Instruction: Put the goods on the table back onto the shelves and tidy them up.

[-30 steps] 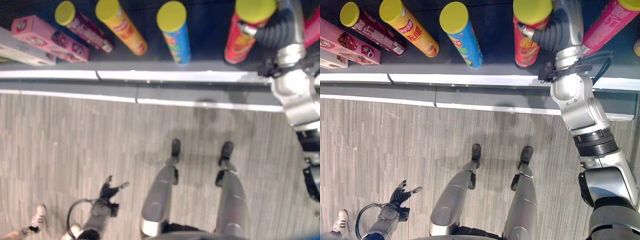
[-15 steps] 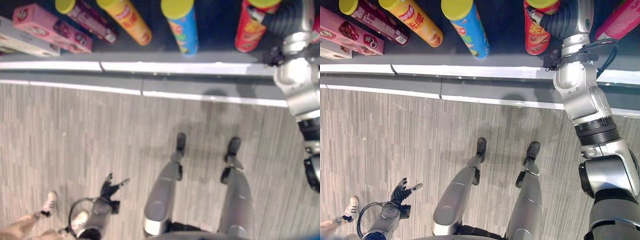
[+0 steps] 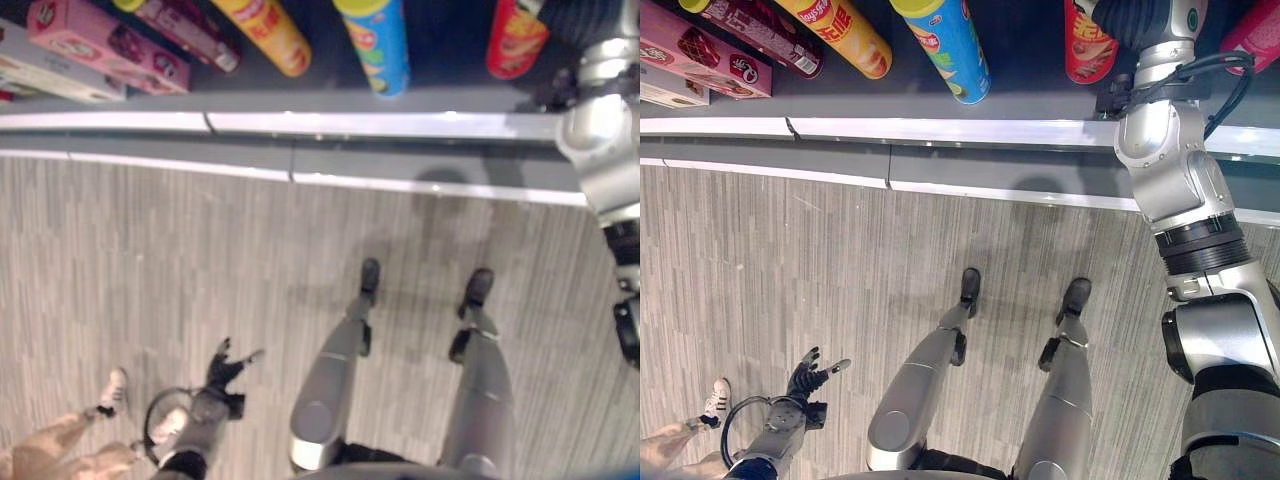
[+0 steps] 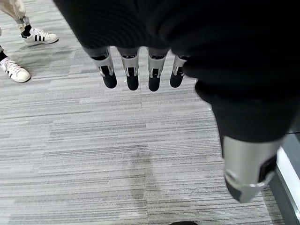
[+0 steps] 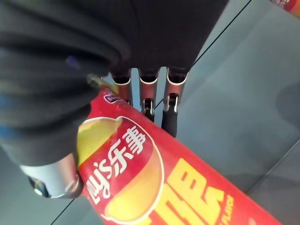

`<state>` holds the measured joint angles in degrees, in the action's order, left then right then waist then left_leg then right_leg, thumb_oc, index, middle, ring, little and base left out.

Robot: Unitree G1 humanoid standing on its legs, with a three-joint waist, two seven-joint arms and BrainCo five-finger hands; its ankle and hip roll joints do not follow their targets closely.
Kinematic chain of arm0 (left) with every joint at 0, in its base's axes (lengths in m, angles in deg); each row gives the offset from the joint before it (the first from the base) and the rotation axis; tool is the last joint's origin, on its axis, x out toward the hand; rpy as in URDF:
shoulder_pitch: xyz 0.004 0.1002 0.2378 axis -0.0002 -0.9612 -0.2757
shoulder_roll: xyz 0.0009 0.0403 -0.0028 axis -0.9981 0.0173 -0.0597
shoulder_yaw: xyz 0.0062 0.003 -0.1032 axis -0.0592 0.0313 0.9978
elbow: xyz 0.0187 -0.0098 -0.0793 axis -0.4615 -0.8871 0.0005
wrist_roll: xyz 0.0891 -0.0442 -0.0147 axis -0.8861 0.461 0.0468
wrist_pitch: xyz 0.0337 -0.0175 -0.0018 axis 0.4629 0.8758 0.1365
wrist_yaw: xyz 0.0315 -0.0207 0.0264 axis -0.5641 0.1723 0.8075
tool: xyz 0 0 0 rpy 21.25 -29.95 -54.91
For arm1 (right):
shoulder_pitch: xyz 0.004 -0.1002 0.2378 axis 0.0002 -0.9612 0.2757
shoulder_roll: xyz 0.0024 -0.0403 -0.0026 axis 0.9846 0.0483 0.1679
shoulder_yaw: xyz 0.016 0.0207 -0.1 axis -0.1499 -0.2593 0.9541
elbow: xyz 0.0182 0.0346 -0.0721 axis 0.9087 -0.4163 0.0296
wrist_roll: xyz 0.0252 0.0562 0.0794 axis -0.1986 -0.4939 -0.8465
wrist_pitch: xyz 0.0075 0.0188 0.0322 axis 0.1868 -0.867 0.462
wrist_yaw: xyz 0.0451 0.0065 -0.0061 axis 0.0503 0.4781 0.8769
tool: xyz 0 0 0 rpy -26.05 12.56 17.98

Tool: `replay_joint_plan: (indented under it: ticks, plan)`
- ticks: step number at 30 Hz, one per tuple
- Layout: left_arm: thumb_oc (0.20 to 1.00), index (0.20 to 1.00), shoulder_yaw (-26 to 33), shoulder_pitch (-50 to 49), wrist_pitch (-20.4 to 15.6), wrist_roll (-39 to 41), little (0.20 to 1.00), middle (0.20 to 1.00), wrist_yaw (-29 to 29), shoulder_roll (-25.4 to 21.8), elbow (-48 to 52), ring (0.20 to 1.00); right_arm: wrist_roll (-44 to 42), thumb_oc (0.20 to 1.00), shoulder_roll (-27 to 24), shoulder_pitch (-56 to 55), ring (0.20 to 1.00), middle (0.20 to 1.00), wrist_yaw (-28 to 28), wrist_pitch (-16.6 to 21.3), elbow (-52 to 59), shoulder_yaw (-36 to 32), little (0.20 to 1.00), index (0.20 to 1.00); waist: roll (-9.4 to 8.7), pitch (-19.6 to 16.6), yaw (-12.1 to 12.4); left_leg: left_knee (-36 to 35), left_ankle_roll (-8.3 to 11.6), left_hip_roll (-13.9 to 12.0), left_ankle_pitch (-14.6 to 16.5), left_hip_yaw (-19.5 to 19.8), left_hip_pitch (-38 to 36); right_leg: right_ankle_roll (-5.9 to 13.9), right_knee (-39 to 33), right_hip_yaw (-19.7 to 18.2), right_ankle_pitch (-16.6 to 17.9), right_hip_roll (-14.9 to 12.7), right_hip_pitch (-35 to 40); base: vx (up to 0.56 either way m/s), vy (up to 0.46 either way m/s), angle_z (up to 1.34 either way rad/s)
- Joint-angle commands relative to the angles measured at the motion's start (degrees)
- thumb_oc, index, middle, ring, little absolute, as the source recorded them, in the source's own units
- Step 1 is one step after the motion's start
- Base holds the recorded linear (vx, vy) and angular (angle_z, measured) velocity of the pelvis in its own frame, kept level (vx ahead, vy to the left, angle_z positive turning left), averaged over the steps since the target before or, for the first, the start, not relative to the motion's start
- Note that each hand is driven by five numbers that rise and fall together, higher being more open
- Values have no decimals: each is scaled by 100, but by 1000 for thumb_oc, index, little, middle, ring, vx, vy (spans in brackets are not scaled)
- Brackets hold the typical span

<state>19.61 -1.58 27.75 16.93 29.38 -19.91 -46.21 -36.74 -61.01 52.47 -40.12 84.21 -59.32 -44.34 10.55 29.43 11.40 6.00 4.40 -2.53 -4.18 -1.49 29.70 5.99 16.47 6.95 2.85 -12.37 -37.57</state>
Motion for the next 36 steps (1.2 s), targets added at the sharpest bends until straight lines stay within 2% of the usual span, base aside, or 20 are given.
replay_joint_plan:
  ticks: [1, 13, 23, 25, 26, 36]
  plan:
    - [1000, 1000, -215, -12, -43, 166, 1000, 1000, 155, -221, -15, 1000, 150, 200, -318, 292, 200, 200, -214, 115, -51, 156, 200, 200, -48, -343, 132, 373, 260, -147, 630, -107, -11, 642, -468, -349, 83, -98, -290, 0, 0, 0]
    - [1000, 1000, -165, 17, 30, 49, 1000, 1000, 150, -161, -53, 1000, 143, 200, -200, -407, 200, 200, -126, 154, 267, -100, 200, 200, -113, -389, 42, 515, 244, -145, 700, -118, 29, 627, -432, -380, 55, -94, -271, 0, 0, 0]
    - [1000, 1000, -127, 42, 33, 20, 1000, 1000, 180, -167, -74, 1000, 88, 200, -140, -571, 200, 200, -90, 191, 300, -176, 200, 200, -111, -396, 37, 546, 246, -140, 707, -111, 50, 616, -432, -383, 57, -84, -260, 0, 0, 0]
    - [1000, 1000, -118, 30, 33, 10, 1000, 1000, 186, -166, -86, 1000, 94, 893, -121, -570, 893, 893, -100, 189, 283, -186, 893, 893, -108, -400, 40, 540, 246, -139, 704, -103, 53, 613, -436, -386, 59, -82, -261, 0, 0, 0]
    - [1000, 1000, -115, 28, 34, 9, 1000, 1000, 192, -170, -80, 1000, 101, 1000, -118, -558, 1000, 1000, -102, 183, 277, -180, 1000, 1000, -105, -403, 44, 535, 246, -140, 702, -106, 53, 613, -434, -383, 58, -83, -264, 0, 0, 0]
    - [1000, 1000, -129, 5, 51, 43, 1000, 1000, 159, -153, -90, 1000, 110, 1000, -119, -521, 1000, 1000, -148, 206, 353, -196, 1000, 1000, -109, -469, 73, 616, 235, -144, 745, -108, 59, 611, -394, -408, 9, -83, -239, 0, 0, 0]
